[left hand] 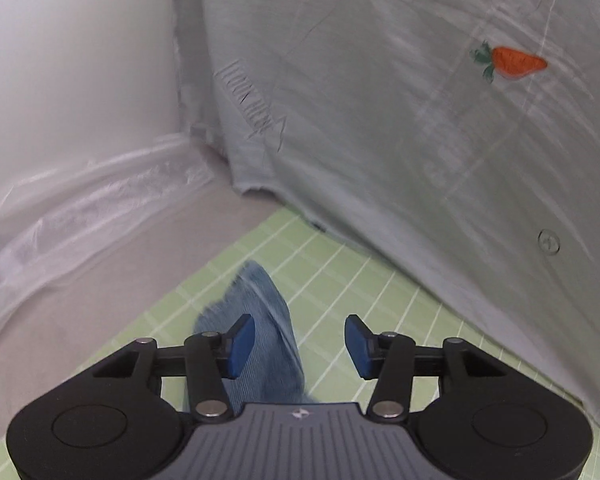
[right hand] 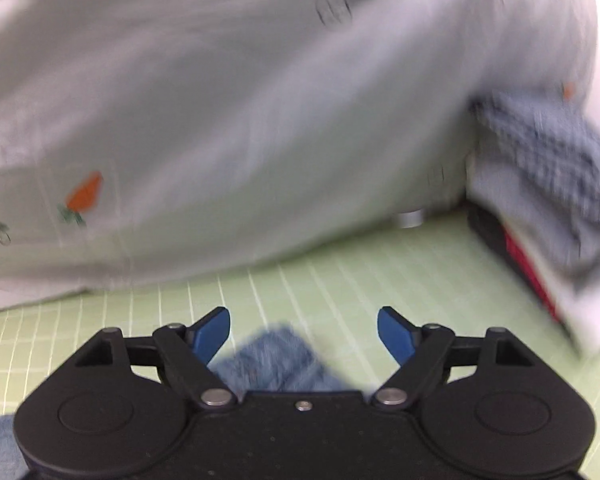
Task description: Fold clothes
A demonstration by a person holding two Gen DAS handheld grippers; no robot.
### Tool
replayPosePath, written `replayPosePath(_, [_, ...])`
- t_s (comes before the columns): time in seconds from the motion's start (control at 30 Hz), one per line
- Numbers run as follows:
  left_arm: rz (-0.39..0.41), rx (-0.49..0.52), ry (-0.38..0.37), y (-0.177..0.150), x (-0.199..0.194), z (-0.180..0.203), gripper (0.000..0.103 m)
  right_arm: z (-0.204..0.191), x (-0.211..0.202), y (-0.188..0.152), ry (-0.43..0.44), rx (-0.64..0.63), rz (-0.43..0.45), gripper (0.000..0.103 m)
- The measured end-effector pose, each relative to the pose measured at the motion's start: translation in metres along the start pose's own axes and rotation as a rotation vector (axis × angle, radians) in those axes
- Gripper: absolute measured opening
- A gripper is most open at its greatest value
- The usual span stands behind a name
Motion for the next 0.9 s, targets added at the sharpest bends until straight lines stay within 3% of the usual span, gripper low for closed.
replayPosePath(0.13, [-0.032,-0.017,0.059,-0.030,-0.008,-0.030,0.064,0.016,0.030,-0.021,0.004,0.055,-0.084,0.082])
replayPosePath(0.23, [-0.082,0.016,0.082,-0.048,-0.013,-0.040,0.064,0.016,0.054,-0.032,0.083,0.055,-0.142,0.084])
replayPosePath(0.37, [-0.109,-0.004,0.113,-0.062,-0.021,-0.046,0.066,-0.006,0.074,-0.039,0.182,-0.087,-0.193,0.091])
replayPosePath(0.47, [-0.129,-0.013,0.137,-0.069,-0.025,-0.047,0.066,-0.027,0.078,-0.048,0.197,-0.241,-0.183,0.091])
replayPosePath(0.53, [-0.133,0.001,0.153,-0.071,-0.027,-0.045,0.066,-0.030,0.083,-0.050,0.140,-0.295,-0.146,0.091])
replayPosePath(0.67, [-0.127,0.017,0.168,-0.069,-0.034,-0.039,0.069,0.001,0.102,-0.035,-0.051,-0.271,-0.101,0.088])
replayPosePath(0.77, [-0.119,0.017,0.170,-0.068,-0.037,-0.038,0.071,0.050,0.120,-0.015,-0.237,-0.259,-0.067,0.087])
replayPosePath(0.9, [-0.143,0.005,0.186,-0.075,-0.033,-0.046,0.071,0.108,0.130,0.001,-0.415,-0.254,-0.077,0.090])
Point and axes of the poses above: each gripper's, at about its wrist camera, not at the fingertips, and x roughly the way its jaws point, z to its right, y to its top, the point moved 7 cm from there along x, roughly the way its jaws point, and after that the axes turned 1 degree about -x, right-handed, at the moved point
